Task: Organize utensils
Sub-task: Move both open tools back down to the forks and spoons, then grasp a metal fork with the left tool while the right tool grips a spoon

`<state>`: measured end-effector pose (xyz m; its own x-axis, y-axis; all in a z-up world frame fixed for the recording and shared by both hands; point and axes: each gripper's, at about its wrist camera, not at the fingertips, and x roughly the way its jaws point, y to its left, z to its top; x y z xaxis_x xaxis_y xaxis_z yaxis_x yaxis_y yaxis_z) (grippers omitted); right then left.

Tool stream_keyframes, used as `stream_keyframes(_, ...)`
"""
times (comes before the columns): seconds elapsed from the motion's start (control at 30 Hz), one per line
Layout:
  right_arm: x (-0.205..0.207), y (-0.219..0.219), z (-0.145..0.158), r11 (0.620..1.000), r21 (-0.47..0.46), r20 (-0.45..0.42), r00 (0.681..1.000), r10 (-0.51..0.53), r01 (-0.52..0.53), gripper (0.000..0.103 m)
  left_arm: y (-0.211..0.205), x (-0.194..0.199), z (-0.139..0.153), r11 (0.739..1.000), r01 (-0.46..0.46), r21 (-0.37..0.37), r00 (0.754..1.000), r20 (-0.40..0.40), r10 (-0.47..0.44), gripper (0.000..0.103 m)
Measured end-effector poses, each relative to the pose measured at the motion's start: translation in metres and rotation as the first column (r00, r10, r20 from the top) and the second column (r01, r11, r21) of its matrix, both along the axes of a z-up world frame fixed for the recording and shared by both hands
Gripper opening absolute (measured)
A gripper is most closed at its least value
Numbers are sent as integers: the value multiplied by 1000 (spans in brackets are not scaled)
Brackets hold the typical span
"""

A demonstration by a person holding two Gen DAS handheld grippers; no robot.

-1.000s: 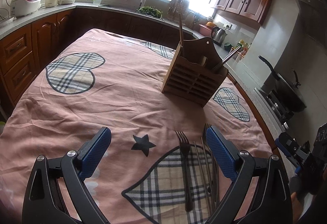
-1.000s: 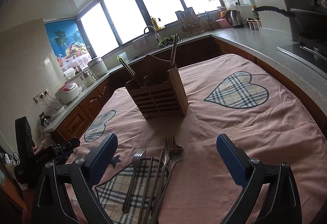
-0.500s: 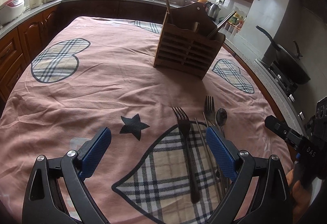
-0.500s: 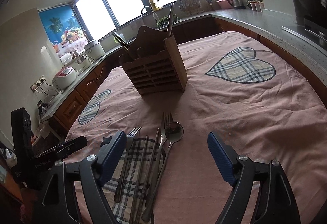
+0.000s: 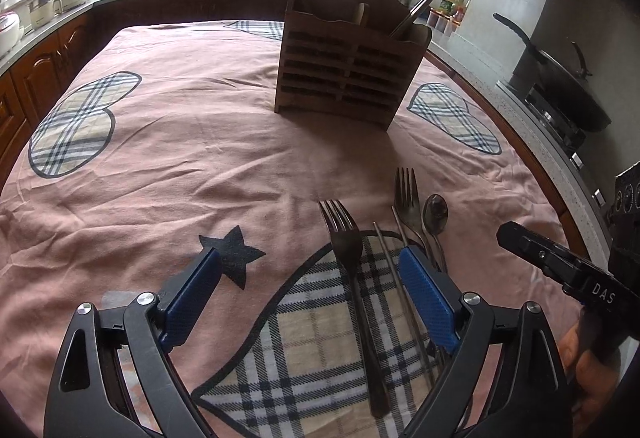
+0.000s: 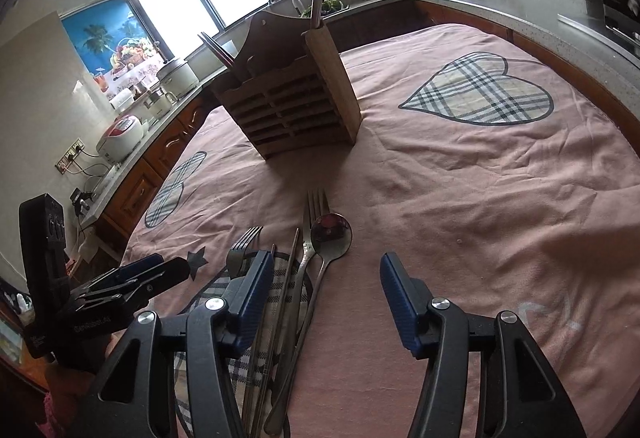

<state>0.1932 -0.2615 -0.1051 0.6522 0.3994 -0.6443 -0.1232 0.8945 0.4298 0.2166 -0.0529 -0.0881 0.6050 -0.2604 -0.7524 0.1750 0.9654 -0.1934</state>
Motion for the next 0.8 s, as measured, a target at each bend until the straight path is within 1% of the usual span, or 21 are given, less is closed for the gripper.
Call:
stream_keyframes(0.1, 3, 0, -3, 1000, -1, -10, 1000, 2, -2, 57, -5, 6, -5, 1000, 8, 9, 1000, -15, -7, 89)
stream_keyframes(0.2, 6, 1, -4, 1000, -5, -16, 1000, 2, -2, 57, -10, 15, -12, 1000, 14, 19, 999, -31, -13, 83)
stream_keyframes(0.27, 7, 0, -5, 1000, -7, -19, 1000, 3, -3, 57, -13, 20, -16, 999, 18, 27, 999, -45, -17, 76)
stream_keyframes(0.3, 8, 0, -5, 1000, -8, -21, 1000, 3, -3, 56, -14, 23, -18, 999, 23, 28, 998, -52, -21, 75)
stream_keyframes(0.37, 10, 0, -7, 1000, -13, -25, 1000, 3, -3, 53, -16, 29, -21, 999, 30, 28, 998, -65, -29, 69)
stream_keyframes(0.43, 13, -1, -8, 1000, -12, -32, 999, 0, -1, 52, -17, 33, -23, 999, 36, 30, 997, -72, -34, 67)
stream_keyframes(0.57, 18, -1, -11, 1000, -11, -42, 999, 3, -4, 50, -22, 40, -28, 998, 54, 41, 995, -84, -50, 66)
stream_keyframes(0.6, 20, 0, -12, 1000, -12, -45, 999, 5, -6, 50, -24, 42, -29, 997, 62, 45, 994, -88, -58, 64)
stream_keyframes(0.63, 22, 1, -13, 1000, -14, -47, 999, 6, -6, 50, -26, 42, -31, 996, 72, 55, 994, -89, -67, 51)
stream_keyframes(0.67, 23, 1, -13, 1000, -15, -50, 999, 8, -9, 50, -28, 42, -32, 994, 81, 68, 994, -86, -75, 41)
stream_keyframes(0.7, 25, 3, -14, 1000, -16, -54, 998, 12, -13, 49, -29, 41, -31, 993, 86, 81, 994, -76, -80, 37)
stream_keyframes(0.73, 26, 4, -15, 1000, -19, -57, 998, 15, -16, 49, -28, 41, -31, 992, 99, 74, 992, -80, -93, 27)
stream_keyframes(0.8, 28, 8, -15, 999, -26, -61, 998, 24, -25, 48, -24, 39, -30, 992, 106, 62, 992, -82, -100, 26)
